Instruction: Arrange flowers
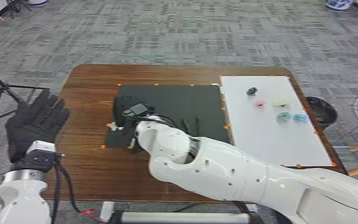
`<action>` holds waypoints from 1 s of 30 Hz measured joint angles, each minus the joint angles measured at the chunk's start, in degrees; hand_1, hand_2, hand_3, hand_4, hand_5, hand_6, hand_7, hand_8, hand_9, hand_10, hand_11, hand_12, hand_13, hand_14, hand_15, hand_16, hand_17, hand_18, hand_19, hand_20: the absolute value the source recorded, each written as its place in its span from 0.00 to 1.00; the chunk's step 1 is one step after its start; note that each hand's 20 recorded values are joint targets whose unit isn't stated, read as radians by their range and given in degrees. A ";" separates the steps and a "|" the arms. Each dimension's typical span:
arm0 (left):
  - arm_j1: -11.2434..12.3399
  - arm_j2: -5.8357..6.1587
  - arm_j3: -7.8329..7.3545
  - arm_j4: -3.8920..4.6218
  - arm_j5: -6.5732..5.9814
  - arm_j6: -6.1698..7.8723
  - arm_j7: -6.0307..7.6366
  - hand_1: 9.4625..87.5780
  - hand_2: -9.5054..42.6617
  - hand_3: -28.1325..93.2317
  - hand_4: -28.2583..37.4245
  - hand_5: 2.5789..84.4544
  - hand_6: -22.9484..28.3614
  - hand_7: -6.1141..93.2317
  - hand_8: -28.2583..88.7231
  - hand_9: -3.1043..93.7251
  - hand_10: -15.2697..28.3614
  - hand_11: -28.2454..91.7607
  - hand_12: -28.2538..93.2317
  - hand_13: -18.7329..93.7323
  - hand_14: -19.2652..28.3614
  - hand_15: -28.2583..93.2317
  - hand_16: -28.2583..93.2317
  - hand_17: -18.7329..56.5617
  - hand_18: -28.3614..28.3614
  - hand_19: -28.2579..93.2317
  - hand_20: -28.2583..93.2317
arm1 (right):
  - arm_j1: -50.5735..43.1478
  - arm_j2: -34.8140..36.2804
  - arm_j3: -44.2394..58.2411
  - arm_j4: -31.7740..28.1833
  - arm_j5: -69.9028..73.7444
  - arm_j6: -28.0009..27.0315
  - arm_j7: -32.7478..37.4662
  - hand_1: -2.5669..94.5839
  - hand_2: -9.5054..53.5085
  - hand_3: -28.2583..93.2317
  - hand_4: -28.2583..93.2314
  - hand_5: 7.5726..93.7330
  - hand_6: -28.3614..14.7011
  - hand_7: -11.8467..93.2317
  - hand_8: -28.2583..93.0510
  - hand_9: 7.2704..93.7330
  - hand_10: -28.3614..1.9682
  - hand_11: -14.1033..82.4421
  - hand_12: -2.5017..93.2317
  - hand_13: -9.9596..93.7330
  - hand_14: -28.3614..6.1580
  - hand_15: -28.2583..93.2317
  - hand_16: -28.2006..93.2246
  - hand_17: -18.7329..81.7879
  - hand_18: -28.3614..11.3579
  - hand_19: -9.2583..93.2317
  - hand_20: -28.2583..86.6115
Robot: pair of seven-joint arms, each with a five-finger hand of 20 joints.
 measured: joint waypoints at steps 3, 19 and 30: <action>-0.05 0.00 0.00 0.02 0.00 -0.10 0.00 0.21 0.59 0.80 0.00 0.45 0.65 0.11 0.19 0.33 0.72 0.34 0.34 0.36 0.69 0.32 0.26 0.16 0.70 0.44 0.31 | -0.23 0.16 0.01 0.23 -0.86 -0.63 0.23 0.63 0.00 0.80 0.04 0.73 0.62 0.35 0.24 0.74 0.60 0.25 0.31 0.78 0.73 0.67 0.58 0.59 0.22 0.91 0.59; -0.29 0.00 -0.01 0.15 -0.05 -0.45 -0.04 0.20 0.58 0.81 0.00 0.46 0.64 0.15 0.18 0.34 0.72 0.40 0.31 0.36 0.71 0.41 0.21 0.14 0.71 0.49 0.30 | -1.71 0.81 0.90 0.18 -0.92 -3.56 0.49 0.62 0.00 0.82 0.01 0.71 0.61 0.33 0.23 0.70 0.52 0.31 0.22 0.78 0.71 0.67 0.57 0.59 0.22 0.90 0.58; 0.55 -0.76 -1.16 0.06 -0.03 -0.55 -0.45 0.20 0.58 0.81 0.00 0.46 0.64 0.15 0.17 0.34 0.72 0.41 0.30 0.36 0.70 0.43 0.19 0.14 0.71 0.50 0.29 | -5.89 3.40 8.79 -7.01 0.59 -6.95 0.81 0.57 0.00 0.83 0.03 0.66 0.59 0.27 0.18 0.66 0.47 0.31 0.20 0.76 0.64 0.71 0.55 0.58 0.19 0.91 0.58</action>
